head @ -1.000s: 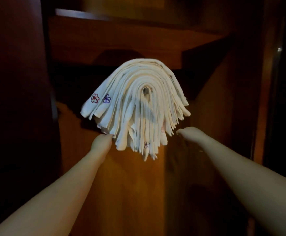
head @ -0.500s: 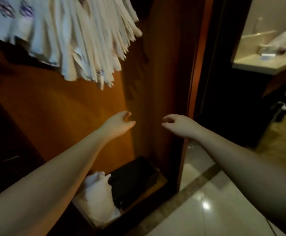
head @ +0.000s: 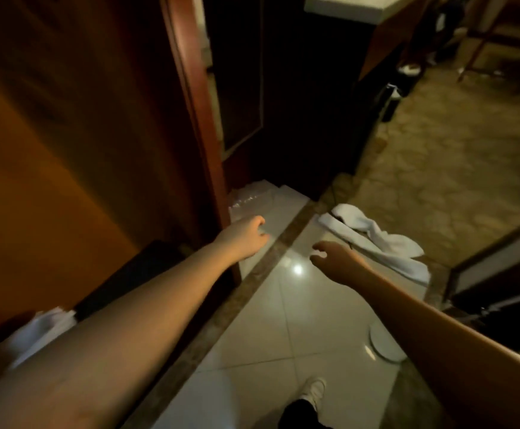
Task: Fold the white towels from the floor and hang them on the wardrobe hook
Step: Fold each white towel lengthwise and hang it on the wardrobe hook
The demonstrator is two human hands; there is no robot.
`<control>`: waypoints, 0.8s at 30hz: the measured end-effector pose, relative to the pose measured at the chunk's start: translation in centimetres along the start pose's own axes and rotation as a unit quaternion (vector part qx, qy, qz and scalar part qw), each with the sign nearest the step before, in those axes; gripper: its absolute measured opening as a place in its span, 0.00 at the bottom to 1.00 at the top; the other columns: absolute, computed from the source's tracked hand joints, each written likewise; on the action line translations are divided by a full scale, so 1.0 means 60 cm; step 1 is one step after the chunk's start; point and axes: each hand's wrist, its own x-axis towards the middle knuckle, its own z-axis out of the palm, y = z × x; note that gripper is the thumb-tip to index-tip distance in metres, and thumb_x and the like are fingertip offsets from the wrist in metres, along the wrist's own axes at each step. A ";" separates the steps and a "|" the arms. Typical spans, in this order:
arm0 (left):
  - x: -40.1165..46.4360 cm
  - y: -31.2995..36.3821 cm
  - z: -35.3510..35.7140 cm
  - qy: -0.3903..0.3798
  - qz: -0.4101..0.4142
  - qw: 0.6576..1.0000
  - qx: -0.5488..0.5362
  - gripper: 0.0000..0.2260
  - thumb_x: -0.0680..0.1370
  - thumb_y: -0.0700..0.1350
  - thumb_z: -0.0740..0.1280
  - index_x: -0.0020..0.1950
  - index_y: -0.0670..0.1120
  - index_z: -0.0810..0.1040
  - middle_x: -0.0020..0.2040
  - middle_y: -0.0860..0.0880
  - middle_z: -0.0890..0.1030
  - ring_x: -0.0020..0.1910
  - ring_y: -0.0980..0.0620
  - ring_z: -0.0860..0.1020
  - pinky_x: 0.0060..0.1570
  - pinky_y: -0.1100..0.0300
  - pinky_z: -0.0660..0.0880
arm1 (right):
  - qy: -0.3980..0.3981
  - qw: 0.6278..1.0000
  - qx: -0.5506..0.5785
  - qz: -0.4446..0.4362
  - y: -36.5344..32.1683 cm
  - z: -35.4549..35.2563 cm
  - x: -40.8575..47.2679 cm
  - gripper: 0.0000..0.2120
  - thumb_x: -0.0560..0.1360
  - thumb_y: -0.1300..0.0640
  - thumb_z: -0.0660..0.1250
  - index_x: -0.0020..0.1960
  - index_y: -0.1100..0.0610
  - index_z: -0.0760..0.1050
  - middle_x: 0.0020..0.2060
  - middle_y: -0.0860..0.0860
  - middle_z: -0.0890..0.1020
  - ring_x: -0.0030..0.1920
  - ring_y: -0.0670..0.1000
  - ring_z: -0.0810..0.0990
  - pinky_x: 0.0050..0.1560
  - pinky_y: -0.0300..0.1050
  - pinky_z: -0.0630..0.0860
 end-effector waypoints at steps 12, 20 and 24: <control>0.380 0.184 0.200 -0.139 -0.001 0.989 0.044 0.20 0.80 0.54 0.62 0.71 0.51 0.72 0.71 0.46 0.75 0.65 0.43 0.76 0.62 0.52 0.74 | -0.070 0.976 0.043 0.203 0.353 -0.041 0.220 0.25 0.80 0.48 0.62 0.76 0.51 0.66 0.69 0.52 0.76 0.66 0.55 0.76 0.64 0.52 0.74; 0.687 0.247 0.296 -0.208 0.041 0.975 0.064 0.21 0.84 0.49 0.59 0.76 0.46 0.68 0.74 0.44 0.71 0.67 0.41 0.74 0.60 0.53 0.72 | -0.081 0.959 0.052 0.266 0.503 -0.057 0.440 0.24 0.80 0.49 0.61 0.75 0.51 0.68 0.71 0.53 0.75 0.68 0.56 0.75 0.65 0.52 0.74; 0.852 0.253 0.354 -0.252 0.040 0.965 0.057 0.20 0.83 0.49 0.60 0.75 0.45 0.69 0.71 0.41 0.73 0.66 0.40 0.74 0.62 0.52 0.73 | -0.083 0.946 0.070 0.304 0.576 -0.050 0.569 0.24 0.81 0.49 0.62 0.76 0.51 0.67 0.72 0.53 0.73 0.69 0.55 0.74 0.67 0.50 0.72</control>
